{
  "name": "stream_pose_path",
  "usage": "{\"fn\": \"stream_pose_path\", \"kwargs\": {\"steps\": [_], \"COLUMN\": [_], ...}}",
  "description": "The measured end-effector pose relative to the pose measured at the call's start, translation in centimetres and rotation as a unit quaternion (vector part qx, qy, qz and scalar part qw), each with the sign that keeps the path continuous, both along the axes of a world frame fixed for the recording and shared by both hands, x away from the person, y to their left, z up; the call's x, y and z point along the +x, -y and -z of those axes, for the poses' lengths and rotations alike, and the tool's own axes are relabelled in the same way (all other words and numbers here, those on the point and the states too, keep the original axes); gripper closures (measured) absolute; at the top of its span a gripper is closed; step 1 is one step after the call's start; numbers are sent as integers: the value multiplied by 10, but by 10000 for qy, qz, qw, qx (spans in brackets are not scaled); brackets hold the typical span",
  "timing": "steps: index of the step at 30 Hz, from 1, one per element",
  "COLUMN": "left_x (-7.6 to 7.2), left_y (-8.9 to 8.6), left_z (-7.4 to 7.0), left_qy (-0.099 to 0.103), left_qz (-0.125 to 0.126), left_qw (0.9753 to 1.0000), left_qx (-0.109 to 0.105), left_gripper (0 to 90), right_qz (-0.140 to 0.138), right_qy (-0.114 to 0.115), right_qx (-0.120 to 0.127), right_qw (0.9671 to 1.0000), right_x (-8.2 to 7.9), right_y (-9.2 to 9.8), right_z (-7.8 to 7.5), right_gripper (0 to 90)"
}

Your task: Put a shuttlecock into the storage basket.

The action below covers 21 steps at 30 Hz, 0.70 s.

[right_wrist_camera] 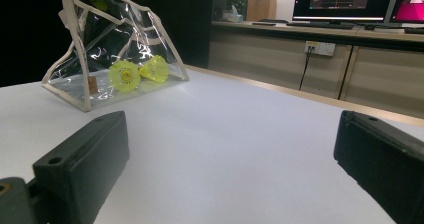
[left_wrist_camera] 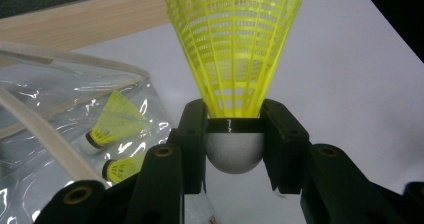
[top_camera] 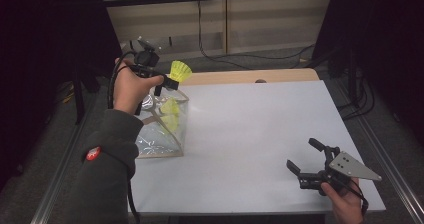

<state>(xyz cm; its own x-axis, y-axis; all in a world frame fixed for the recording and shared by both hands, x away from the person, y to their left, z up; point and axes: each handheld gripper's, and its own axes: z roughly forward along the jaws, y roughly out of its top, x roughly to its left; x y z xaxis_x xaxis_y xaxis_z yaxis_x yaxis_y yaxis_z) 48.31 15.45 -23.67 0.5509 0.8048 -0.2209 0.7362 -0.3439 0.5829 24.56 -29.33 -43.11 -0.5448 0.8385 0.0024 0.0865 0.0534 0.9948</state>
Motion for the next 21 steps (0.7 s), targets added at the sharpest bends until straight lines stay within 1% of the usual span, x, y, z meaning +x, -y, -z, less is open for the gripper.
{"fn": "stream_pose_path", "kwargs": {"steps": [9,21], "left_x": [0,0], "left_y": [-5,-11], "left_z": [-1,-1], "left_qy": [15,91], "left_qz": [-59,-180], "left_qw": [10000,9998], "left_qx": [7,25], "left_gripper": [648,648], "right_qz": [4,-4], "right_qy": [-3,-2], "right_qx": [-13,-1], "right_qw": [10000,10000], "right_x": [0,0], "right_y": [0,0], "right_z": [0,0], "right_gripper": [10,10]}}
